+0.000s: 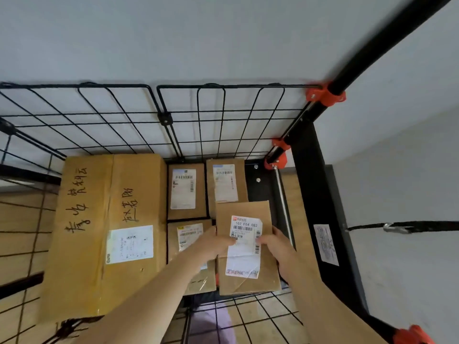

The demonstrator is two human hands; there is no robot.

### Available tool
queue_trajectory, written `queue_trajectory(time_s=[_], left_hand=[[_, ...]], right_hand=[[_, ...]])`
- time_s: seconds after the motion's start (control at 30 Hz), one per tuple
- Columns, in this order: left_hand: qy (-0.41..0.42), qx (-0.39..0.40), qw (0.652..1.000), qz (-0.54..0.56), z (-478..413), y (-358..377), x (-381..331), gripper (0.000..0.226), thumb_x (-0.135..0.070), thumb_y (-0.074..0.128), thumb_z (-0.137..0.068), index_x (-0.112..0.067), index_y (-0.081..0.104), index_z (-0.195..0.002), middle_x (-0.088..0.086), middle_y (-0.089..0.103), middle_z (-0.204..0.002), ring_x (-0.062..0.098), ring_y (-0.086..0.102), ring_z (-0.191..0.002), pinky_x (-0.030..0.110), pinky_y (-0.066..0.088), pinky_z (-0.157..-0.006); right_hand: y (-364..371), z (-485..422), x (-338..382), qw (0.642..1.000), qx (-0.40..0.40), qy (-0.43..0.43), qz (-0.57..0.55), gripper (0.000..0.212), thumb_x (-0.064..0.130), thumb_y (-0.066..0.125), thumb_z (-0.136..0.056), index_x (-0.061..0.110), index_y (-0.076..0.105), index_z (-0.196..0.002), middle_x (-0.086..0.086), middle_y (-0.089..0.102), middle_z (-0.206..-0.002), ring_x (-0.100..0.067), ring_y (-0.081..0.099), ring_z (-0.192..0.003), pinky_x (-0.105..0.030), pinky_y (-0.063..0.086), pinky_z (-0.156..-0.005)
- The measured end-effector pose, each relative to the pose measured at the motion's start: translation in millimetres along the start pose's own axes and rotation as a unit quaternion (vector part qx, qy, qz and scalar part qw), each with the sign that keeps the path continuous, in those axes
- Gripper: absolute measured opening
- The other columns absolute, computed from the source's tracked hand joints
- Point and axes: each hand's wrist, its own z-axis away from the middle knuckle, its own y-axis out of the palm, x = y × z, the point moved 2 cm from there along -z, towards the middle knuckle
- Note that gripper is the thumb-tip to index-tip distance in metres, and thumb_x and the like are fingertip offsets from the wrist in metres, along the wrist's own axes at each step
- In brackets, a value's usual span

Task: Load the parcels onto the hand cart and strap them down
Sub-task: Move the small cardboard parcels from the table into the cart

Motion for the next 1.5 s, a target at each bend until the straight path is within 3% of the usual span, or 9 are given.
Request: queue_trajectory(time_s=[0.1, 0.3, 0.47, 0.7, 0.87, 1.1, 1.3, 1.4, 1.5], left_hand=[[-0.039, 0.003, 0.999, 0.018, -25.2, 10.3, 19.9, 0.027, -0.017, 0.060, -0.090, -0.022, 0.043, -0.110, 0.002, 0.057, -0.122, 0.016, 0.051, -0.101, 0.030, 0.041, -0.089], [-0.092, 0.013, 0.996, 0.017, -54.2, 15.2, 45.3, 0.025, -0.017, 0.056, -0.092, -0.023, 0.047, -0.114, 0.002, 0.055, -0.129, 0.016, 0.050, -0.107, 0.034, 0.041, -0.097], [-0.105, -0.010, 0.994, 0.009, -74.4, 18.3, 47.0, 0.074, -0.018, 0.059, -0.090, -0.011, 0.016, -0.149, 0.007, 0.038, -0.147, 0.023, 0.045, -0.127, 0.031, 0.041, -0.101], [-0.056, -0.030, 0.997, -0.053, -79.7, 25.1, 36.3, 0.054, -0.008, 0.052, -0.093, -0.007, 0.031, -0.143, 0.009, 0.042, -0.144, 0.022, 0.043, -0.128, 0.016, 0.030, -0.079], [-0.037, -0.029, 0.997, -0.061, -82.4, 17.9, 41.8, 0.058, -0.013, 0.053, -0.093, -0.008, 0.028, -0.144, 0.009, 0.042, -0.141, -0.003, 0.043, -0.073, 0.007, 0.035, -0.051], [-0.016, -0.025, 0.996, -0.088, -73.0, 11.5, 37.5, 0.061, -0.016, 0.052, -0.093, -0.011, 0.025, -0.147, 0.005, 0.046, -0.138, 0.010, 0.050, -0.097, 0.012, 0.035, -0.056], [-0.001, -0.060, 0.992, -0.108, -49.3, -13.1, 42.0, 0.059, -0.020, 0.050, -0.093, -0.018, 0.026, -0.147, -0.013, 0.049, -0.103, -0.005, 0.037, -0.062, 0.010, 0.033, -0.054], [0.000, -0.078, 0.990, -0.117, -27.1, -28.1, 40.0, 0.052, -0.023, 0.050, -0.093, -0.020, 0.036, -0.142, -0.002, 0.048, -0.128, 0.002, 0.048, -0.067, 0.015, 0.039, -0.059], [0.016, -0.084, 0.987, -0.139, 5.1, -44.7, 35.2, 0.047, -0.025, 0.050, -0.092, -0.020, 0.042, -0.137, -0.002, 0.046, -0.133, 0.008, 0.054, -0.077, 0.021, 0.044, -0.069]], right_hand=[[2.2, -29.2, -19.3, 0.999, 0.008, 0.033, 0.027, 0.052, 0.004, 0.059, -0.082, 0.015, 0.047, -0.131, -0.010, 0.062, -0.122, -0.029, 0.060, -0.107, -0.039, 0.049, -0.092], [26.1, -88.8, -52.1, 0.992, 0.017, 0.049, 0.115, 0.060, 0.008, 0.059, -0.080, 0.012, 0.044, -0.138, -0.012, 0.059, -0.128, -0.030, 0.059, -0.112, -0.044, 0.048, -0.098], [30.6, -101.2, -54.7, 0.992, -0.010, 0.047, 0.120, 0.056, 0.004, 0.050, -0.084, 0.014, 0.038, -0.138, -0.013, 0.060, -0.122, -0.030, 0.061, -0.105, -0.040, 0.051, -0.090], [31.5, -111.7, -56.0, 0.988, 0.008, 0.042, 0.148, 0.064, 0.000, 0.048, -0.087, 0.018, 0.027, -0.146, -0.012, 0.058, -0.127, -0.030, 0.059, -0.110, -0.038, 0.053, -0.089], [30.1, -111.3, -55.6, 0.990, 0.032, 0.032, 0.135, 0.063, 0.000, 0.045, -0.088, 0.024, 0.029, -0.145, -0.008, 0.059, -0.127, -0.028, 0.059, -0.111, -0.037, 0.054, -0.085], [30.1, -104.1, -54.7, 0.985, 0.012, 0.046, 0.168, 0.073, 0.001, 0.045, -0.085, 0.023, 0.018, -0.149, -0.010, 0.058, -0.127, -0.031, 0.058, -0.112, -0.040, 0.054, -0.088], [26.4, -65.0, -30.5, 0.959, -0.003, -0.022, 0.282, 0.064, 0.009, 0.044, -0.090, 0.030, 0.022, -0.146, -0.005, 0.061, -0.122, -0.026, 0.061, -0.105, -0.031, 0.054, -0.076], [25.1, -39.9, -14.8, 0.940, 0.013, -0.058, 0.336, 0.051, 0.014, 0.042, -0.090, 0.025, 0.037, -0.140, -0.001, 0.059, -0.124, -0.021, 0.059, -0.104, -0.019, 0.040, -0.055], [24.4, -7.7, -0.2, 0.938, 0.021, -0.075, 0.337, 0.048, 0.015, 0.043, -0.091, 0.020, 0.043, -0.139, -0.003, 0.058, -0.127, -0.017, 0.056, -0.098, -0.019, 0.038, -0.055]])
